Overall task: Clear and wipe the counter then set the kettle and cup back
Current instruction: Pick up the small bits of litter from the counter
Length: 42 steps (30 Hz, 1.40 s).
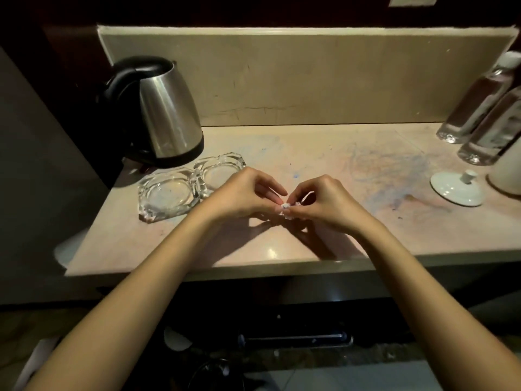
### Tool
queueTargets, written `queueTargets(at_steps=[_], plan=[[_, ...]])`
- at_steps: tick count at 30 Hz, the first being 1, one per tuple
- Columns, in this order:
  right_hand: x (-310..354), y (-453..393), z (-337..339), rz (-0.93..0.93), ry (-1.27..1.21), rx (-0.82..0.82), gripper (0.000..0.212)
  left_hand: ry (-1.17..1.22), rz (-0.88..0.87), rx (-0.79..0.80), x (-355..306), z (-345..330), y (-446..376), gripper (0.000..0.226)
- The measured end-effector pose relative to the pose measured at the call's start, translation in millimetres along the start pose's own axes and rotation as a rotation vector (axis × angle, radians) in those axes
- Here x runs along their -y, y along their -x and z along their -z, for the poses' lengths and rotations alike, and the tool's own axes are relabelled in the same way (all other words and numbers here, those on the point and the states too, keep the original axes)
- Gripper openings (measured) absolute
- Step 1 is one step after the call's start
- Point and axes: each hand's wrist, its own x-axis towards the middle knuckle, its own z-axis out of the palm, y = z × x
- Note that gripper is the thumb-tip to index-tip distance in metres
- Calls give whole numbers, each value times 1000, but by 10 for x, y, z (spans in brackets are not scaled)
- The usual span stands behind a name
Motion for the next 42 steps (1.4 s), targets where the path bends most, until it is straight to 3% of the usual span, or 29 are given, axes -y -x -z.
queueTargets(at_steps=[9, 17, 26, 35, 42], plan=[[339, 782, -496, 106, -62, 47, 16, -110, -31, -81, 183, -117, 1103, 30], [280, 1301, -1229, 77, -39, 139, 13, -101, 84, -113, 779, -405, 1814, 23], [-565, 1354, -2868, -151, -19, 317, 13, -111, 356, -39, 2547, -792, 1879, 21], [-1524, 1372, -4566, -255, 62, 448, 15, -144, 535, -26, 4410, -1270, 1935, 19], [-1933, 1301, -4958, -253, 140, 603, 40, -184, 674, 33, 5035, -1362, 1968, 40]])
